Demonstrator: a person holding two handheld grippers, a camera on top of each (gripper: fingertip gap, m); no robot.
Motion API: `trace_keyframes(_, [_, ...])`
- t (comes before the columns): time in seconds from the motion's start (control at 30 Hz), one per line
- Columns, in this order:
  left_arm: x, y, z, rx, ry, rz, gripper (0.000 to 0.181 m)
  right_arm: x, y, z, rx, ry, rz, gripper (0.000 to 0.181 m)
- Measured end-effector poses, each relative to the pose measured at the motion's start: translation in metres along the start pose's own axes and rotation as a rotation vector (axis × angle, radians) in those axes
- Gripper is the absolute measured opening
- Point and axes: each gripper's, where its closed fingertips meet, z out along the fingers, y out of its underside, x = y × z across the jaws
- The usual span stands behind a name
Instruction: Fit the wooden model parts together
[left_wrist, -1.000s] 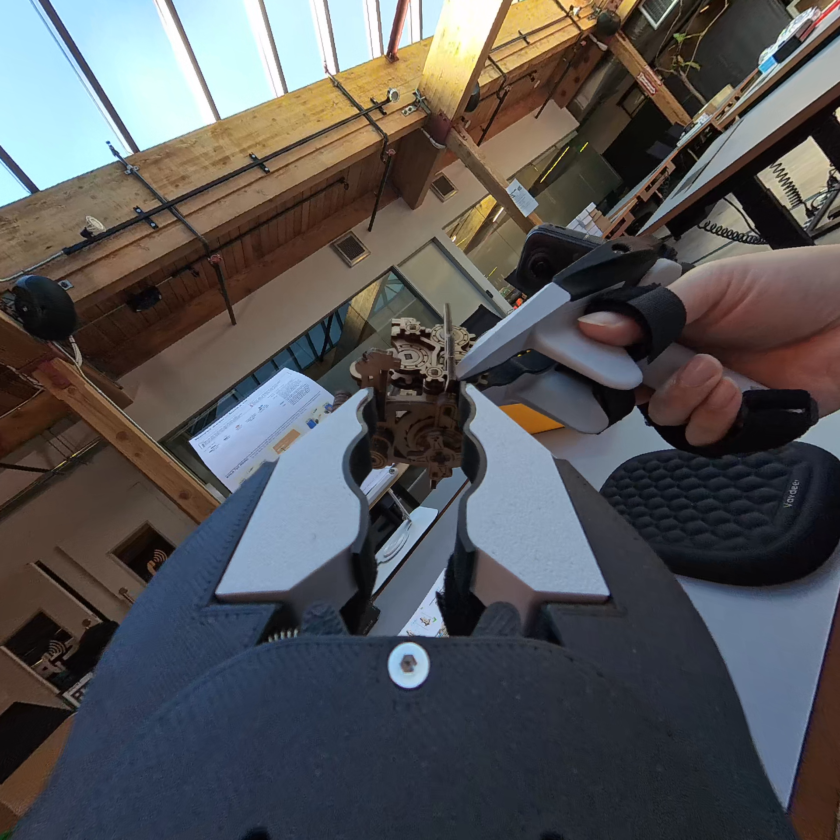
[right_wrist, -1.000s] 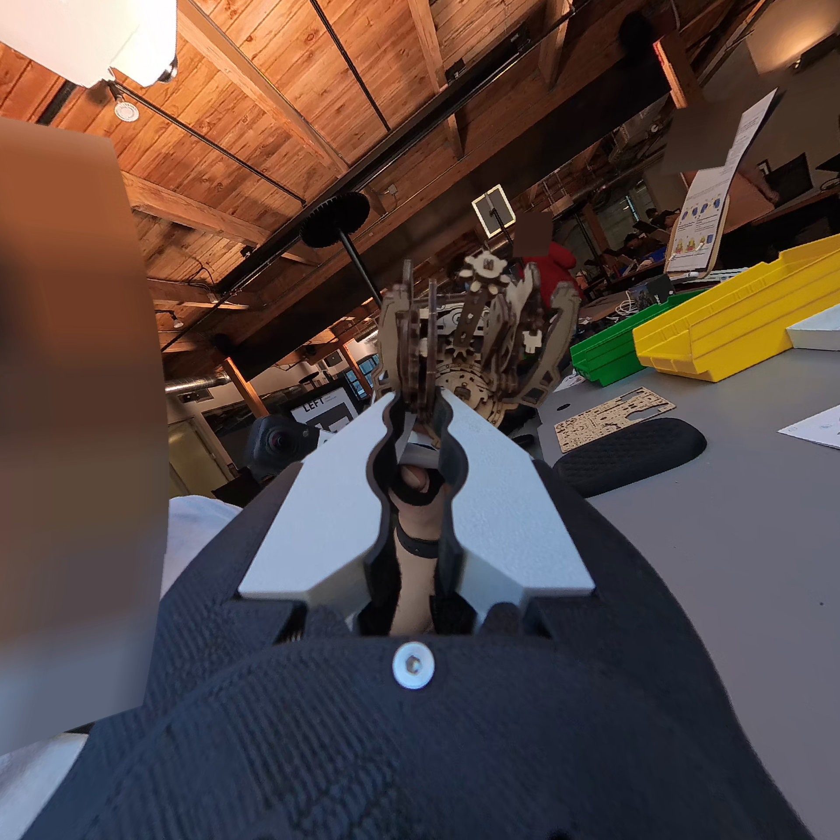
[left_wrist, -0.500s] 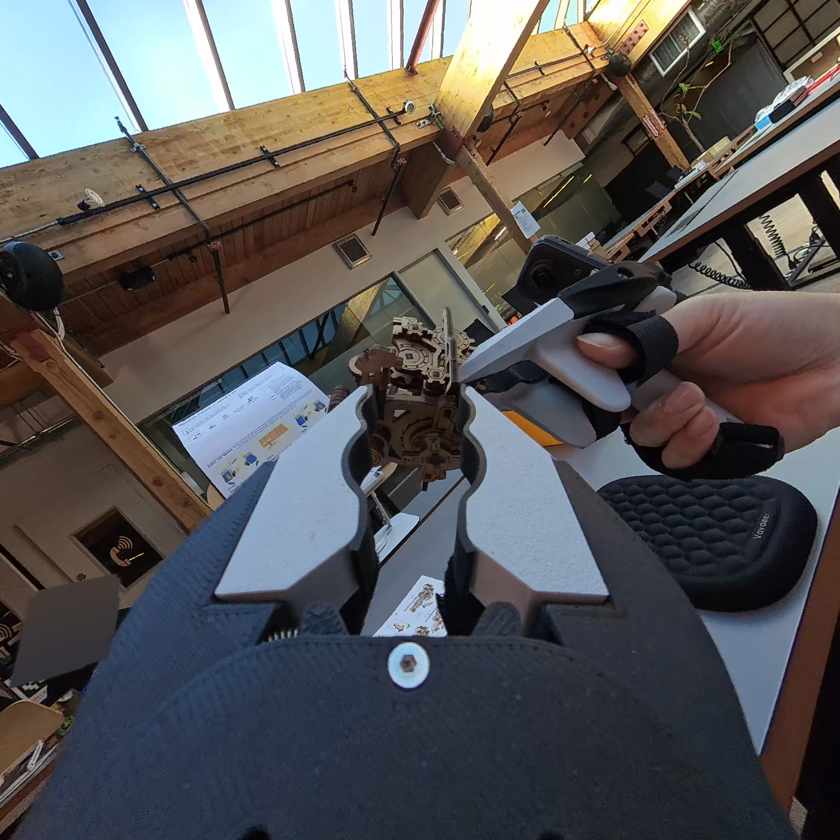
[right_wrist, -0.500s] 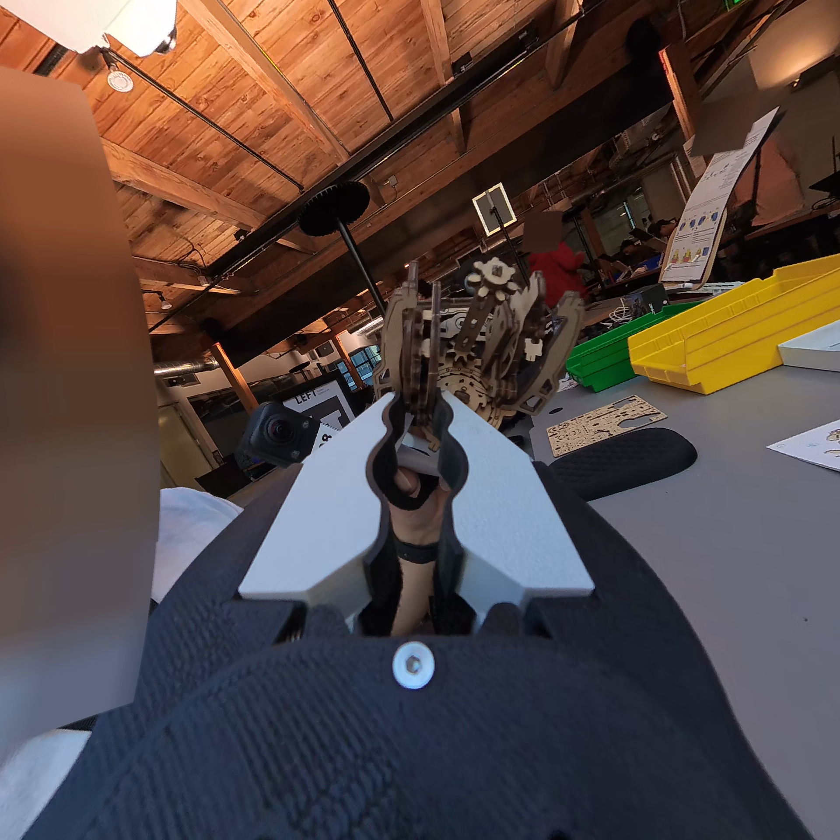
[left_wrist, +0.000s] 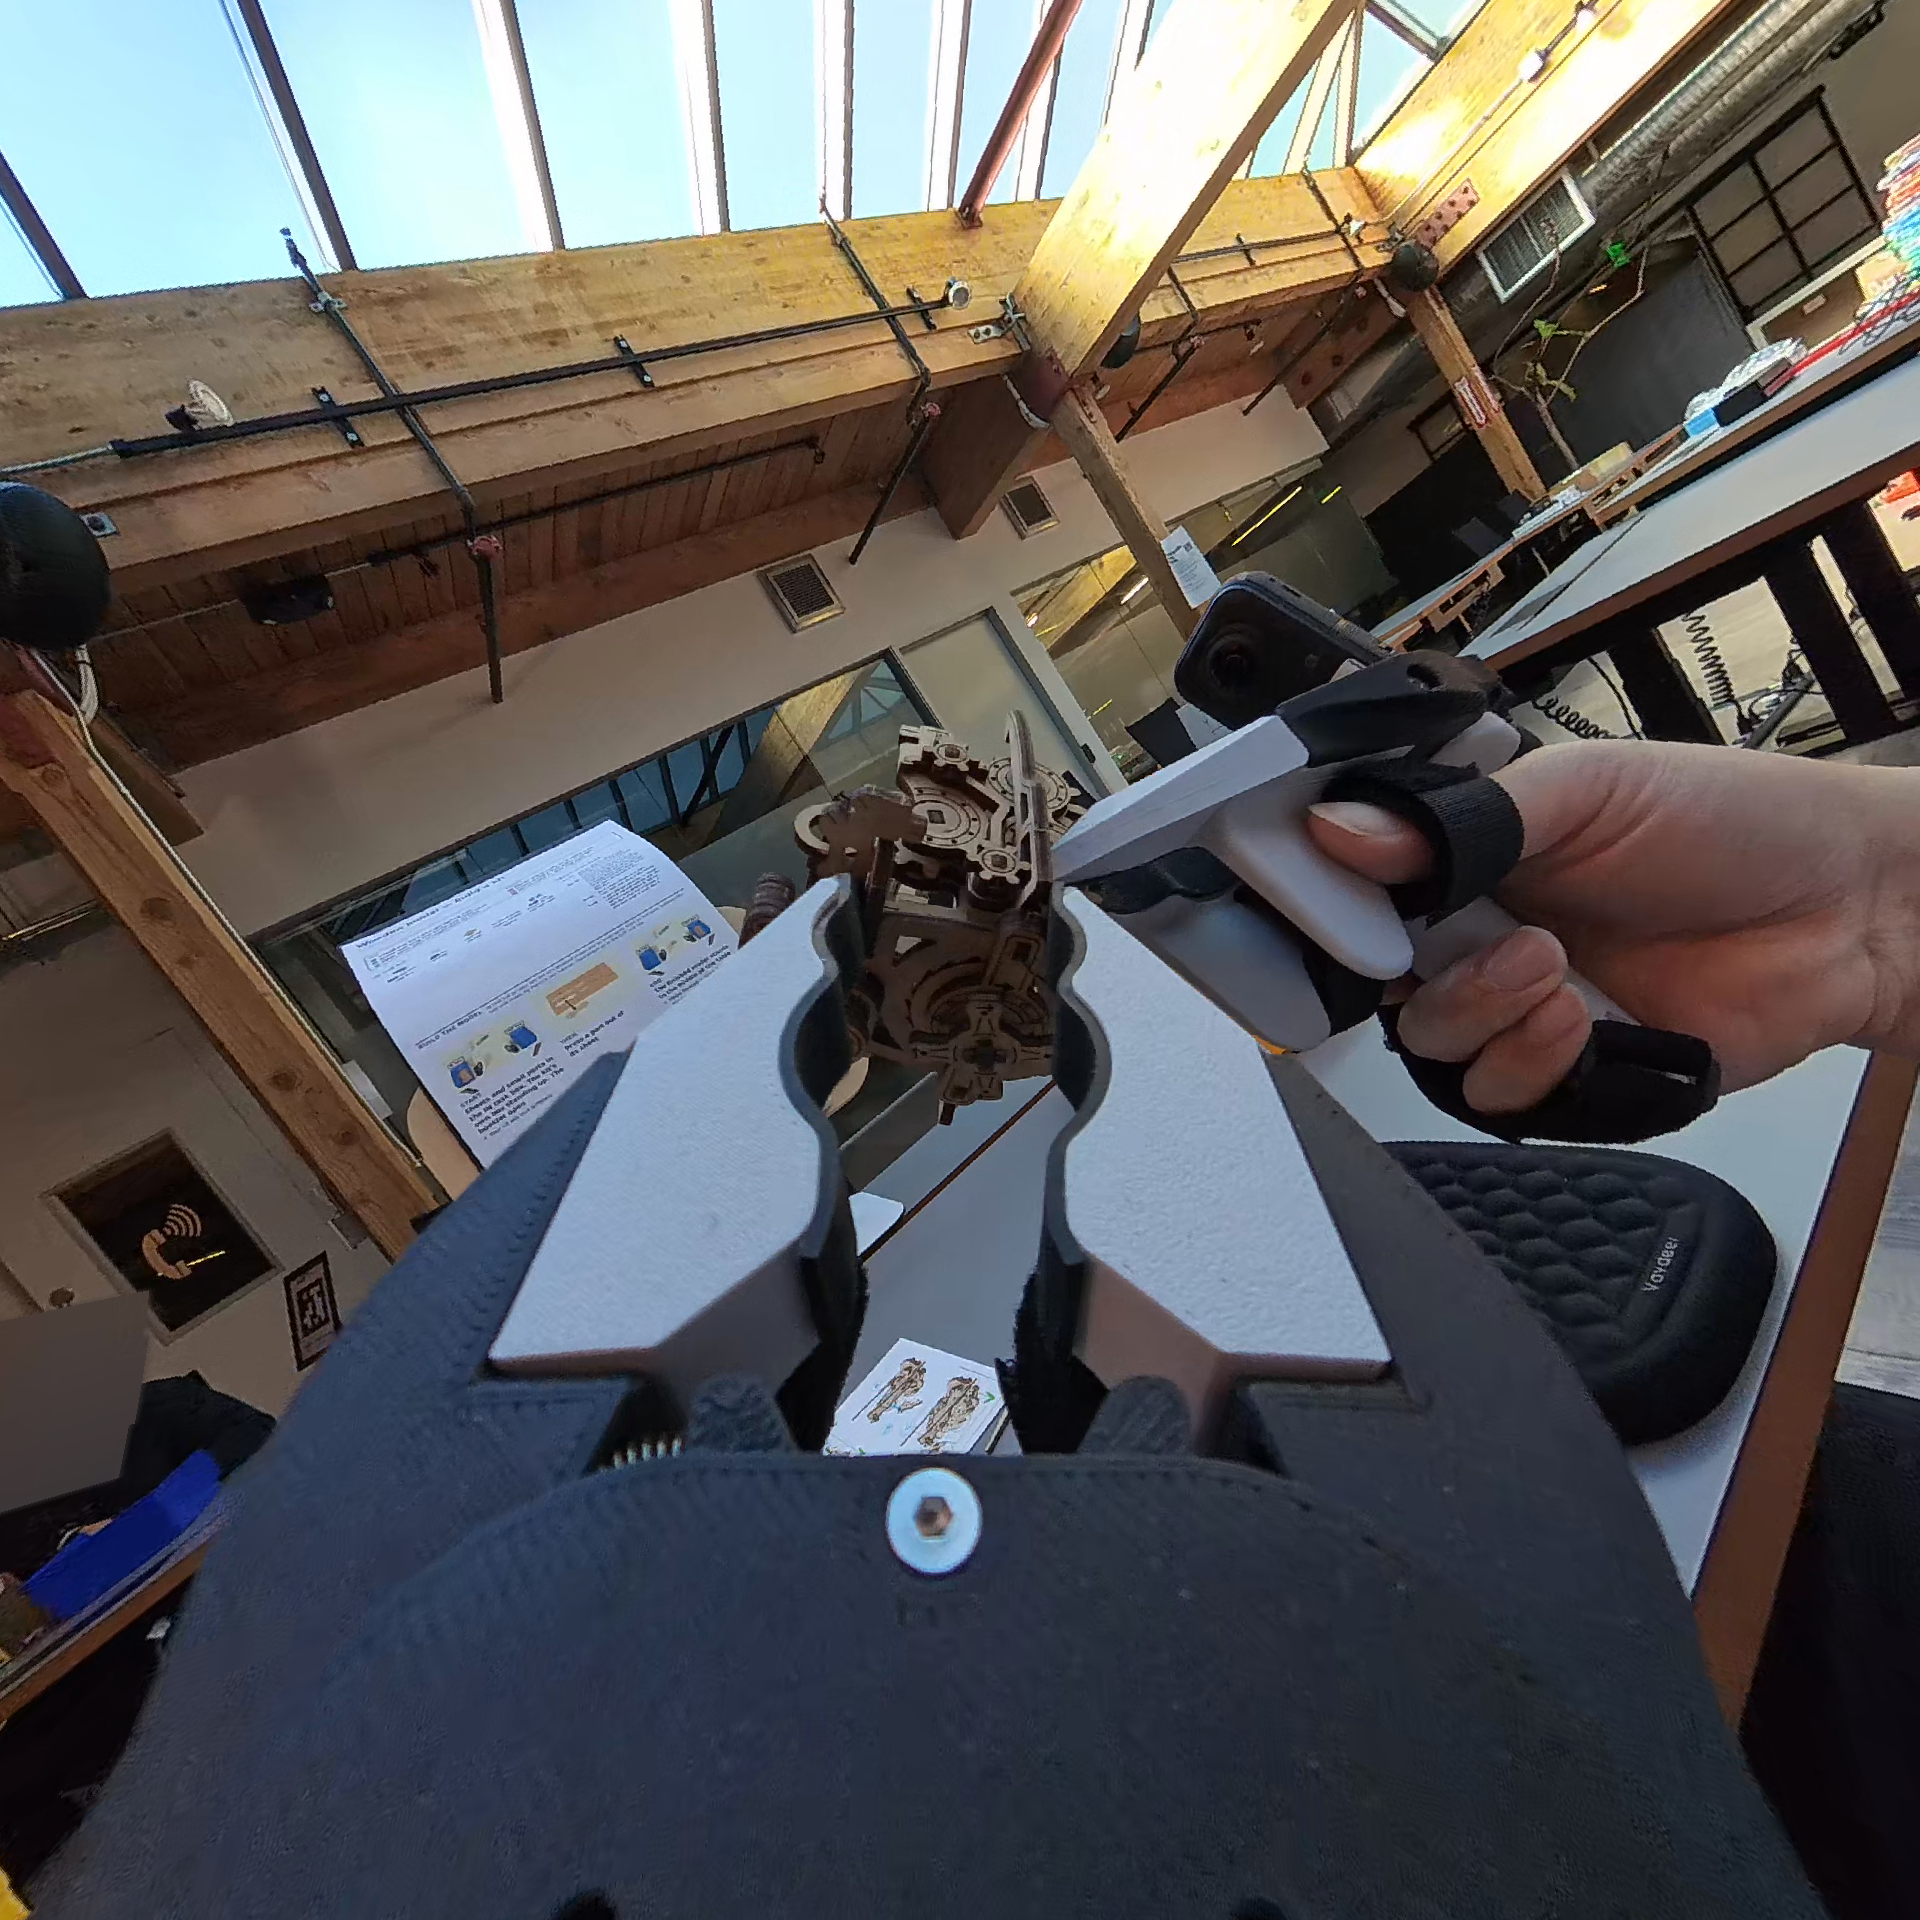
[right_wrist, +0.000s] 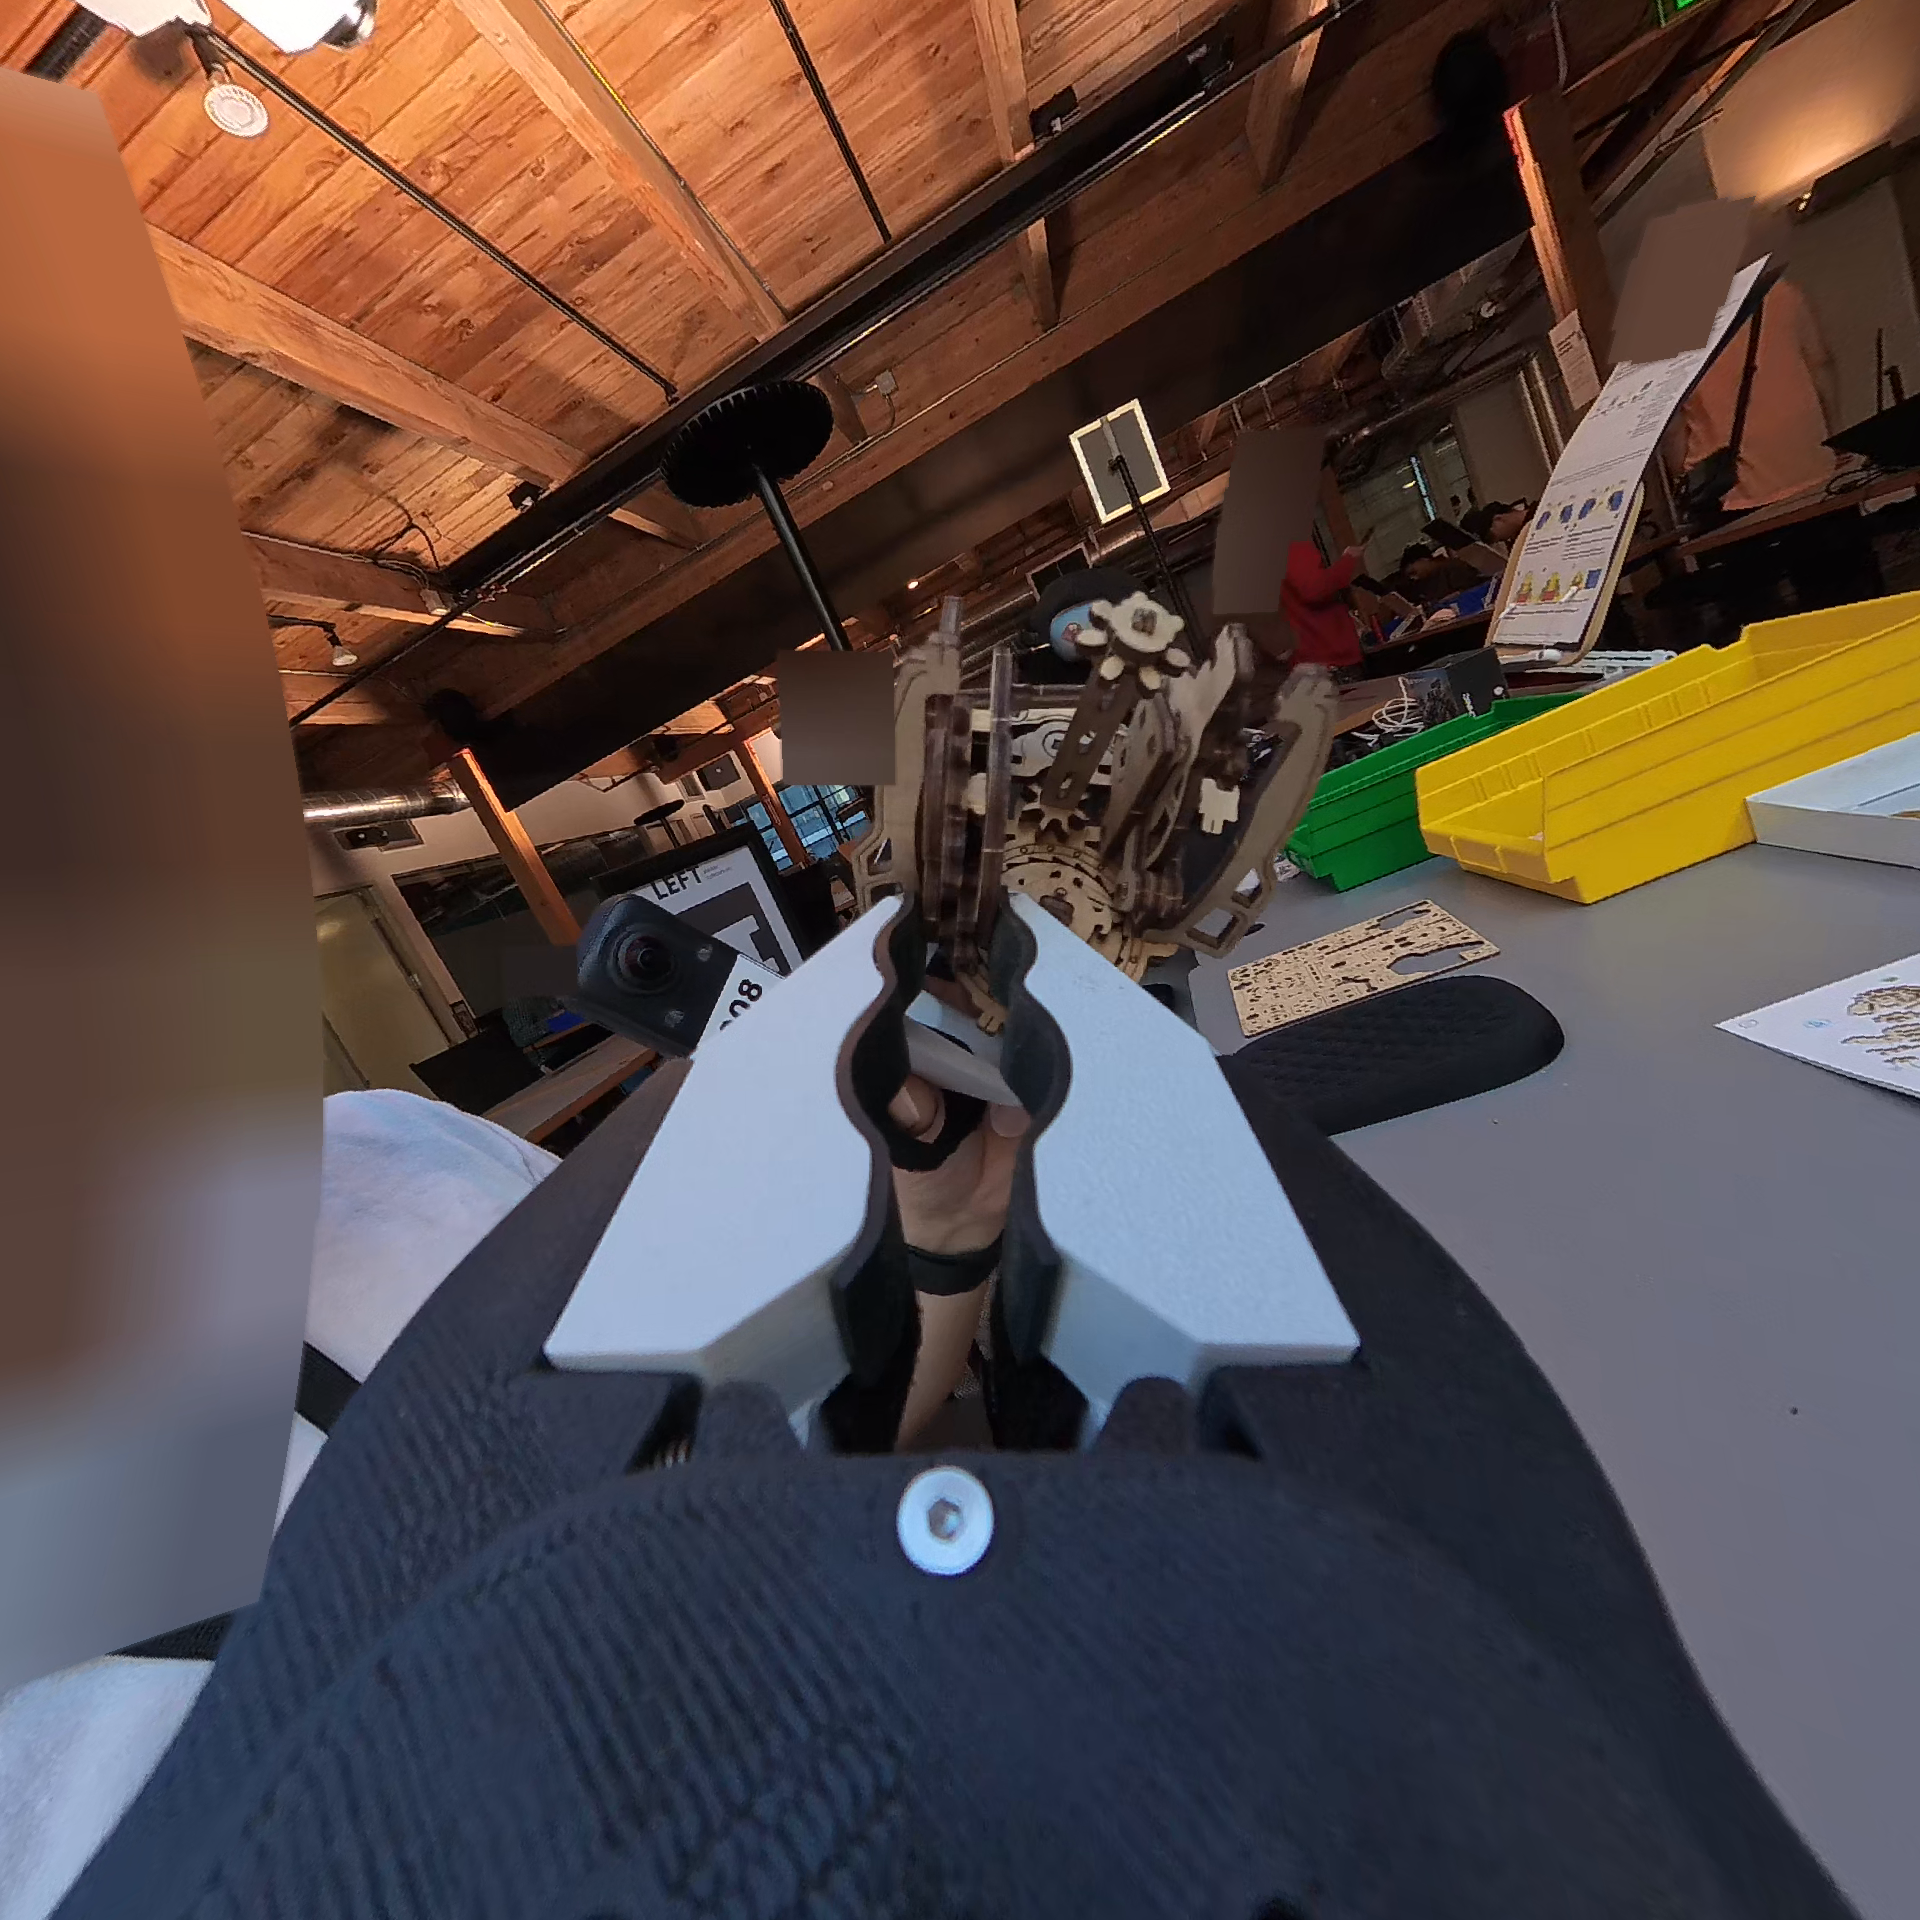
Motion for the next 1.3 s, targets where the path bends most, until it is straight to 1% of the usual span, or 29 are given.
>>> trace_keyframes(0.1, [-0.002,0.004,0.001,0.007,-0.017,0.006,0.034,0.003,0.000,0.001,-0.002,0.011,0.020,0.010])
trace_keyframes(0.23, [-0.005,0.019,0.005,-0.015,-0.027,-0.011,0.034,0.018,0.000,-0.001,-0.027,0.111,-0.018,0.010])
trace_keyframes(0.43, [-0.005,0.037,0.005,-0.024,-0.049,-0.085,0.034,0.034,0.005,-0.005,-0.014,0.143,0.084,0.010])
trace_keyframes(0.6, [-0.005,0.052,0.004,-0.013,-0.053,-0.256,0.033,0.048,0.011,-0.007,-0.006,0.182,0.149,0.011])
trace_keyframes(0.93, [-0.006,0.072,0.003,-0.007,-0.039,-0.535,0.033,0.065,0.018,-0.010,-0.034,0.263,0.165,0.014])
trace_keyframes(1.1, [-0.007,0.085,0.002,-0.007,-0.001,-0.783,0.033,0.072,0.021,-0.014,-0.038,0.287,0.175,0.016])
trace_keyframes(1.3, [-0.008,0.105,0.001,-0.042,0.034,-1.034,0.033,0.085,0.033,-0.019,-0.091,0.332,0.186,0.017])
